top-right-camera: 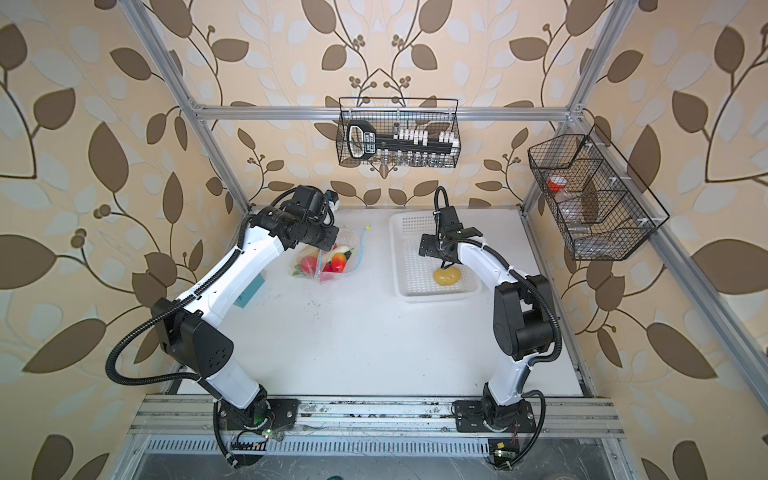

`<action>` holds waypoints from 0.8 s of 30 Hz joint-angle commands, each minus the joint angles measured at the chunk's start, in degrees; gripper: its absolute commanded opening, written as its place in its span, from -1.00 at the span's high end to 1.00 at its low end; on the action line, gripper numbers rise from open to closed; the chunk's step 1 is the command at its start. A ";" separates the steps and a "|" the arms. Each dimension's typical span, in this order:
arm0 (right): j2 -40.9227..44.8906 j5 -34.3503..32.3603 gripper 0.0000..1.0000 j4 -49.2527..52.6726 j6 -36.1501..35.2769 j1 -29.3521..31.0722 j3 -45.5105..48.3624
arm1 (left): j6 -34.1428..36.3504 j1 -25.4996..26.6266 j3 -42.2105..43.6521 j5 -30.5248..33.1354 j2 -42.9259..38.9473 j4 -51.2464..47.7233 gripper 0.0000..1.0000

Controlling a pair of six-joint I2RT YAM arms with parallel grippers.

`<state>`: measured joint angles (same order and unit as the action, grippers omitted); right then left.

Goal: Place the food in the zip-top bag and seal the zipper

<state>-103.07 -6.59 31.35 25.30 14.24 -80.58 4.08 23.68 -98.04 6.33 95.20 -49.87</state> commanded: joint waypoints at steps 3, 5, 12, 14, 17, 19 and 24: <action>0.15 -2.28 -1.00 6.54 -7.04 -0.27 -1.50 | -0.03 0.31 0.31 -0.32 -2.40 0.65 1.00; -0.41 -3.63 -1.00 8.99 -8.15 -0.34 -2.27 | -0.03 0.31 0.24 -0.50 -2.30 0.65 1.00; -0.03 -3.21 -1.00 10.89 -2.50 -1.23 0.06 | -0.03 0.31 0.18 -0.44 -2.08 0.56 1.00; -0.57 -2.77 -1.00 10.63 -0.87 -1.27 0.58 | -0.03 0.33 0.13 -0.46 -2.04 0.56 1.00; -2.18 -3.57 -1.00 11.08 2.12 -1.13 0.44 | -0.03 0.31 0.16 -0.46 -2.03 0.52 1.00; -2.94 -3.56 -1.00 10.67 4.56 -1.10 0.84 | -0.03 0.31 0.25 -0.42 -2.09 0.56 1.00; -2.83 -2.64 -1.00 6.70 11.41 -0.25 4.04 | 0.05 0.31 0.72 -0.39 -2.50 0.86 1.00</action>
<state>-105.38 -9.58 39.59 30.92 13.30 -78.67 4.08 23.68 -98.04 6.17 95.20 -49.82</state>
